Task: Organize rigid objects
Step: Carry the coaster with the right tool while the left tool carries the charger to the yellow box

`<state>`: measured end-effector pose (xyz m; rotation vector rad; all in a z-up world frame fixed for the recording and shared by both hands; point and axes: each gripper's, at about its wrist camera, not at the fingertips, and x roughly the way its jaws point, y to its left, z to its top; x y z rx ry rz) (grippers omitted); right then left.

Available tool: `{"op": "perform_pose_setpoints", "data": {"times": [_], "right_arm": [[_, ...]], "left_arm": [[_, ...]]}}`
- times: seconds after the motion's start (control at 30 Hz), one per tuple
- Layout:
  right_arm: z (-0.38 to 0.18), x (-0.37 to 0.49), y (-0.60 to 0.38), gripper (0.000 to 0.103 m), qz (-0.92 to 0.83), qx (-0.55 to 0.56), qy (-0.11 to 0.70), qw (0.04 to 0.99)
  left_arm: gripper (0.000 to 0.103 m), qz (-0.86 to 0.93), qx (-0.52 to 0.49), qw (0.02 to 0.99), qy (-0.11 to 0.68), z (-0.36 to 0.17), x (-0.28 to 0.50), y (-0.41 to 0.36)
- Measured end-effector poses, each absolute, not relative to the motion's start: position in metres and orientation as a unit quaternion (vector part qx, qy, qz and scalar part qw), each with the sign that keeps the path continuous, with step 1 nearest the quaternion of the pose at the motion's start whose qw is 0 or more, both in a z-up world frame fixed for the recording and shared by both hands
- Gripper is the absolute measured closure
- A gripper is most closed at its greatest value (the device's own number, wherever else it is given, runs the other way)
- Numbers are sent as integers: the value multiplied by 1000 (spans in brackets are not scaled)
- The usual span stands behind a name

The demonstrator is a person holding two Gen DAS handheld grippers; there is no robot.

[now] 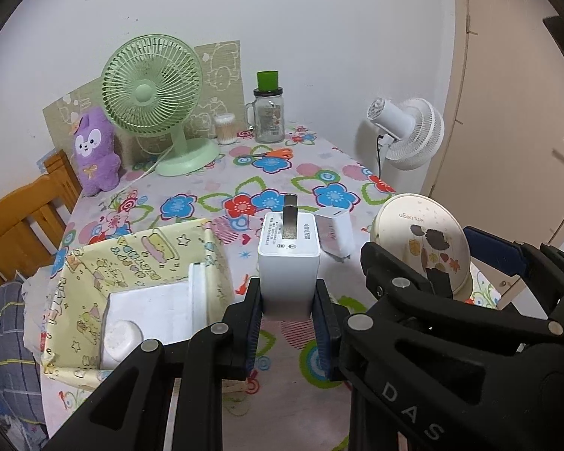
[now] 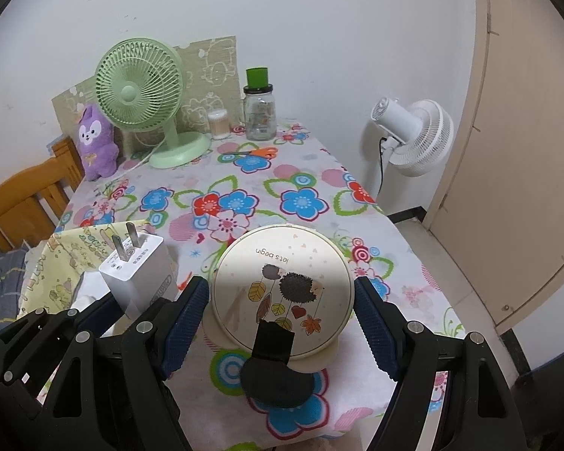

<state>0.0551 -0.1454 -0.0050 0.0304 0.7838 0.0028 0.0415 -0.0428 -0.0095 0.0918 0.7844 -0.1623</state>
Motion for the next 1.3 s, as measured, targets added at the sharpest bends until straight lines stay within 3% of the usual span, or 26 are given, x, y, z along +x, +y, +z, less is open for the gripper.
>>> {"op": "perform_pose_setpoints", "data": {"times": [1.3], "right_arm": [[-10, 84, -41, 24, 45, -6, 401, 915]], "left_arm": [[78, -45, 26, 915, 400, -16, 61, 54]]}}
